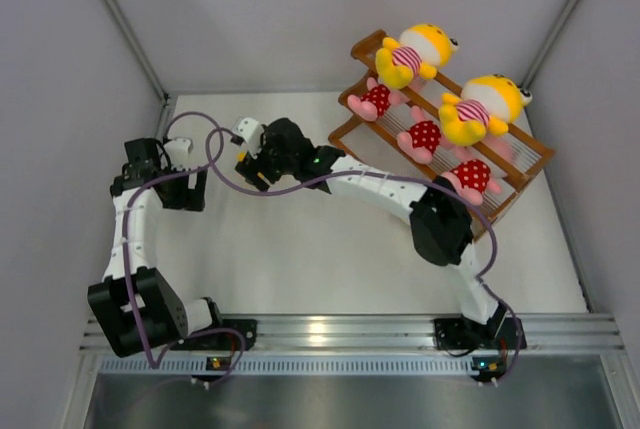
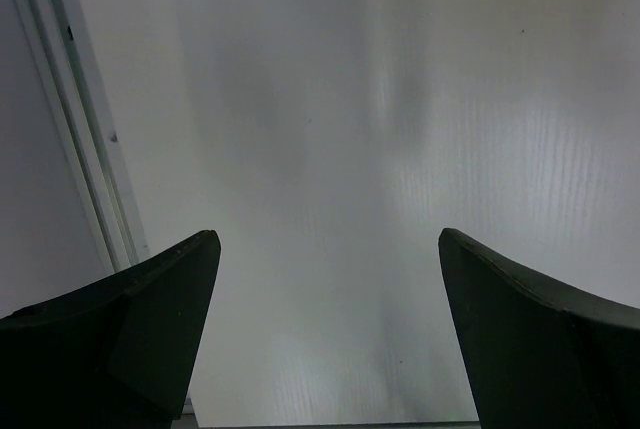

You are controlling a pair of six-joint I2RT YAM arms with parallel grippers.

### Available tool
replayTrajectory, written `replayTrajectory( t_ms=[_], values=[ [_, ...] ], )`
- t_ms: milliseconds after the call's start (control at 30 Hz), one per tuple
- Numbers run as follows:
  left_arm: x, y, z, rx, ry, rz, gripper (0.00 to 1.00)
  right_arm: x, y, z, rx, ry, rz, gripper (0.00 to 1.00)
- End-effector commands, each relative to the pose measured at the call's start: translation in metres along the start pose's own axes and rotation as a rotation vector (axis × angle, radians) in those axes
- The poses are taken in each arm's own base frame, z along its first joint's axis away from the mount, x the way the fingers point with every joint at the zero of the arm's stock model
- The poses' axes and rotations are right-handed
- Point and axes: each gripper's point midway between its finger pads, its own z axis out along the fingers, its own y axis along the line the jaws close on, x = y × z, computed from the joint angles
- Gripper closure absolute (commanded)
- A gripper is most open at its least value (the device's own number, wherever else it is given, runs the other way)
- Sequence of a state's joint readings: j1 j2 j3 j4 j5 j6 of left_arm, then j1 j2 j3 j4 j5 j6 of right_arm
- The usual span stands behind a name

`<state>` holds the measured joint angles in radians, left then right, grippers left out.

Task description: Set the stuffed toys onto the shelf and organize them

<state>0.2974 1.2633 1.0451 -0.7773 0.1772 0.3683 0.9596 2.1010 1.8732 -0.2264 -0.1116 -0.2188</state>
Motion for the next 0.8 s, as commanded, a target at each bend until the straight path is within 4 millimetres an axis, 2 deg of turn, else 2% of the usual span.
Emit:
replayTrajectory(
  t_ms=[0,33,100,133,167,300,367,533,633,667,733,767],
  values=[
    [-0.012,0.019,0.002,-0.080,-0.058,-0.015,0.03,-0.035,0.001,0.027,0.035,-0.128,0.072,0.26],
    [-0.013,0.019,0.004,-0.073,-0.058,-0.016,0.03,-0.033,-0.001,0.034,0.051,-0.140,0.089,0.26],
    [-0.013,0.018,0.007,-0.054,-0.055,-0.019,0.03,-0.010,-0.006,0.050,0.097,-0.110,0.109,0.25],
    [-0.013,0.018,0.008,-0.046,-0.051,-0.018,0.03,-0.008,-0.008,0.054,0.106,-0.113,0.116,0.24],
    [-0.014,0.016,0.010,-0.030,-0.055,-0.020,0.03,0.002,-0.017,0.063,0.160,-0.095,0.123,0.24],
    [-0.017,0.008,0.014,0.027,-0.065,-0.015,0.04,0.015,-0.022,0.085,0.152,-0.083,0.154,0.25],
    [-0.016,0.006,0.015,0.038,-0.064,-0.011,0.04,0.030,-0.024,0.095,0.180,-0.053,0.160,0.26],
    [-0.019,0.009,0.013,0.035,-0.071,0.015,0.04,0.060,-0.028,0.107,0.187,0.018,0.166,0.30],
    [-0.024,0.010,0.012,0.033,-0.080,0.019,0.04,0.067,-0.034,0.107,0.231,0.037,0.175,0.31],
    [-0.027,0.011,0.012,0.032,-0.084,0.020,0.04,0.069,-0.037,0.108,0.247,0.042,0.178,0.33],
    [-0.029,0.011,0.011,0.037,-0.091,0.015,0.04,0.085,-0.034,0.113,0.246,0.086,0.191,0.47],
    [-0.031,0.011,0.010,0.038,-0.097,0.016,0.04,0.078,-0.036,0.113,0.245,0.074,0.200,0.58]
  ],
)
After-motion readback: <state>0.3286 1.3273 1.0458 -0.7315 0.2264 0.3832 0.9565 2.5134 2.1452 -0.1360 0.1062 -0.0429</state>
